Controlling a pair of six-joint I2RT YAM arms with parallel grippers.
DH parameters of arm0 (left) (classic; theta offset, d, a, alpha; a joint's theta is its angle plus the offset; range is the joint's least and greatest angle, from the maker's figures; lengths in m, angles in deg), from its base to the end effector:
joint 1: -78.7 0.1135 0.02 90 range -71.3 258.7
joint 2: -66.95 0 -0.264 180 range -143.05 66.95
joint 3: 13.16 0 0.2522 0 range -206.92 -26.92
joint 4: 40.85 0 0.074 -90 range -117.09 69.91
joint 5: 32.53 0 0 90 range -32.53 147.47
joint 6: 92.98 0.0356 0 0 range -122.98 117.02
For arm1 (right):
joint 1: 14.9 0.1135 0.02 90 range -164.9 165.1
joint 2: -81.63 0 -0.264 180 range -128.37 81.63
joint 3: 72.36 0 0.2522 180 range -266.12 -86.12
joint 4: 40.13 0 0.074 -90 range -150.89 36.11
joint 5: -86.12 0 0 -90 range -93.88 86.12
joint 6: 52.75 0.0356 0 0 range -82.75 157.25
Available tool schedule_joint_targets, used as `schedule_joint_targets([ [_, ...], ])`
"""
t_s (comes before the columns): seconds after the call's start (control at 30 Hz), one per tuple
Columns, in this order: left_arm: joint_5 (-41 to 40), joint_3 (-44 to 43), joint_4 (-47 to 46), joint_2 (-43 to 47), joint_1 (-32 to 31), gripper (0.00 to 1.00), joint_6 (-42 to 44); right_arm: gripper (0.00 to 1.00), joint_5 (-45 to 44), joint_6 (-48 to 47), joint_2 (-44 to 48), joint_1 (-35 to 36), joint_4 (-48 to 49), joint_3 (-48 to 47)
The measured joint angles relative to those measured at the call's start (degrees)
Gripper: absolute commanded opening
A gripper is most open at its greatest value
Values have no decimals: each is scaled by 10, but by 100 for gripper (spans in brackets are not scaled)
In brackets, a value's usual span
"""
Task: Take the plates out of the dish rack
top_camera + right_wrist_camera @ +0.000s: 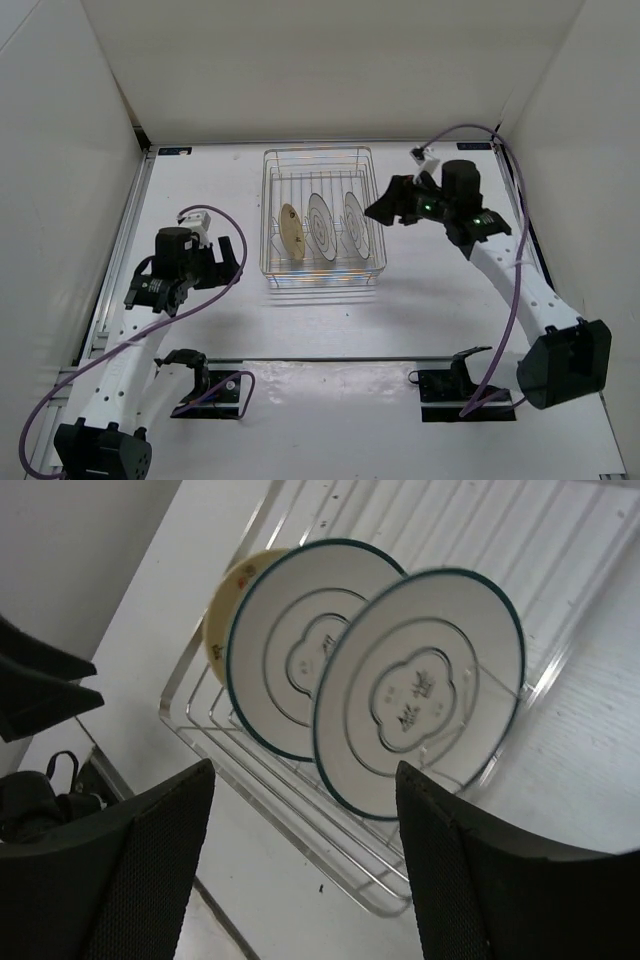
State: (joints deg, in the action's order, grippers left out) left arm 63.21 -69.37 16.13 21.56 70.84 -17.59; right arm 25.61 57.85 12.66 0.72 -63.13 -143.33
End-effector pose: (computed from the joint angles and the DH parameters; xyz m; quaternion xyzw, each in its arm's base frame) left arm 0.1561 -0.0251 0.2699 -0.0359 0.9260 -0.1182 0.3566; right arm 0.2604 0.0910 0.3311 -0.1094 0.8025 0.3696 0.4554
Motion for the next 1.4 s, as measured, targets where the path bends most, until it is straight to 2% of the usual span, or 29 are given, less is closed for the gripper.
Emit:
schedule_joint_targets([
  [0.13,32,0,-2,-4,0,100,3,69,-39,-63,-56,74,-42,-88],
  [0.23,47,5,-10,-1,0,100,5,60,-74,-95,-77,105,-61,-108],
  [0.37,53,9,-13,2,0,100,5,57,-122,-113,-120,133,-91,-125],
  [0.67,55,9,-12,7,0,100,7,56,-191,-130,-192,170,-119,-140],
  [0.83,54,9,-12,9,0,100,7,46,-219,-136,-210,183,-119,-161],
  [1.0,54,9,-12,10,0,100,7,43,-260,-141,-213,198,-119,-162],
  [1.13,54,9,-12,13,0,100,7,35,-296,-149,-219,213,-120,-169],
  [1.2,54,9,-12,15,0,100,7,27,-311,-152,-227,221,-120,-176],
  [1.4,54,9,-12,23,0,100,7,19,-349,-152,-238,239,-125,-186],
])
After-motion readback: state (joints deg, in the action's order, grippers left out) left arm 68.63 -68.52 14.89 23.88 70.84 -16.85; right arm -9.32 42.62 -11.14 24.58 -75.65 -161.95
